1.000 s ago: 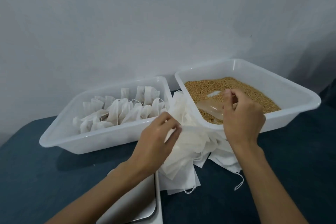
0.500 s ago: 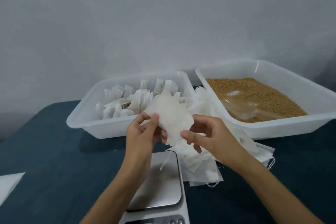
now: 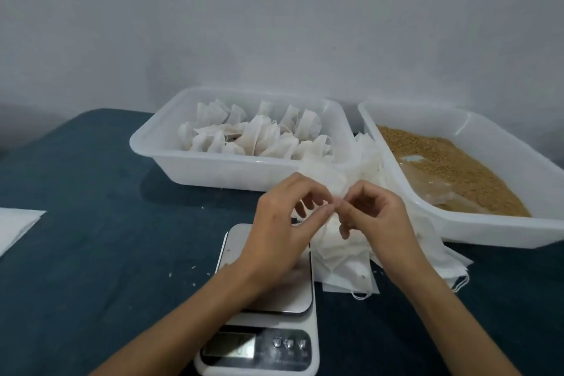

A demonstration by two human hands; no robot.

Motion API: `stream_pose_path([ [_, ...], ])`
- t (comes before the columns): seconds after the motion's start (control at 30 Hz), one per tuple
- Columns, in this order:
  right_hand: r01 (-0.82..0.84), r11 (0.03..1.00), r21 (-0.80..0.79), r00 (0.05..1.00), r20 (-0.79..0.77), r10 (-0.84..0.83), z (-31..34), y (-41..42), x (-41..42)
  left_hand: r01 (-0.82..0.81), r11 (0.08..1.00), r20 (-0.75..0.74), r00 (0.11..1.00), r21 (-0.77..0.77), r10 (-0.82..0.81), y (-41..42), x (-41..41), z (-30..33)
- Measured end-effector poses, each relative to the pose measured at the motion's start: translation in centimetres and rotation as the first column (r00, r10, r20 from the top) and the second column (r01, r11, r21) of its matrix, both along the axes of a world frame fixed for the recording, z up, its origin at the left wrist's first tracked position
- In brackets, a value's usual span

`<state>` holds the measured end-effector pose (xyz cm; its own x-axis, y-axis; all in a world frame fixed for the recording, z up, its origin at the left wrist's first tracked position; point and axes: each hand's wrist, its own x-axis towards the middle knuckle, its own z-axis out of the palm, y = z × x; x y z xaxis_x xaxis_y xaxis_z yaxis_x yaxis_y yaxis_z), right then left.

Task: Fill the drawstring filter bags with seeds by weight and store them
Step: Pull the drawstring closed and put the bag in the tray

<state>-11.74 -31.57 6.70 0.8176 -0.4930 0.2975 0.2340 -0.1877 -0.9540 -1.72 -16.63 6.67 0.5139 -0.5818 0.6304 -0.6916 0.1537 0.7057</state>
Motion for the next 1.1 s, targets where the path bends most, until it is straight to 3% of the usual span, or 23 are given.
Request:
stream_pose_path([
  [0.1,-0.023,0.999,0.037,1.000,0.008,0.022,-0.1,0.0,0.0,0.053,0.998,-0.053,0.997,0.019,-0.052,-0.1,0.0,-0.4],
  [0.33,-0.131,0.957,0.258,0.990,0.082,0.114,-0.4,0.0,0.0,0.210,0.978,-0.404,0.894,-0.008,-0.196,-0.1,0.6,-0.5],
  [0.4,-0.085,0.977,0.194,0.992,0.107,0.066,-0.3,0.0,0.0,0.230,0.972,-0.462,0.858,-0.047,-0.226,-0.2,0.8,-0.4],
  [0.5,0.068,0.986,-0.149,0.993,0.110,-0.052,-0.3,0.2,-0.1,0.175,0.981,-0.527,0.827,-0.090,-0.196,-0.3,0.9,-0.2],
  [0.6,0.151,0.920,-0.362,0.988,0.079,-0.131,-0.8,0.8,0.0,0.081,0.995,-0.447,0.889,-0.062,-0.101,-0.2,0.8,-0.3],
  [0.7,0.076,0.971,-0.227,0.997,0.021,-0.073,-0.6,1.7,0.3,0.048,0.999,-0.220,0.974,-0.011,-0.049,-0.2,0.4,-0.5],
  [0.8,-0.001,0.999,-0.047,0.999,0.044,0.003,-0.3,1.8,0.2,0.047,0.998,0.046,0.998,0.028,-0.049,-0.2,0.2,-0.6],
  [0.87,-0.013,1.000,0.022,0.998,0.054,0.012,-0.2,1.5,0.1,0.040,0.999,0.076,0.996,0.035,-0.043,-0.2,0.2,-0.7],
  [0.97,0.006,0.987,0.162,0.999,0.049,-0.014,0.0,0.6,-0.1,-0.073,0.997,-0.139,0.988,0.018,0.075,0.0,0.5,-0.3],
  [1.1,-0.066,0.969,0.238,0.998,0.030,0.061,0.2,0.1,-0.3,0.072,0.997,-0.616,0.786,0.025,-0.041,0.1,2.0,0.3],
])
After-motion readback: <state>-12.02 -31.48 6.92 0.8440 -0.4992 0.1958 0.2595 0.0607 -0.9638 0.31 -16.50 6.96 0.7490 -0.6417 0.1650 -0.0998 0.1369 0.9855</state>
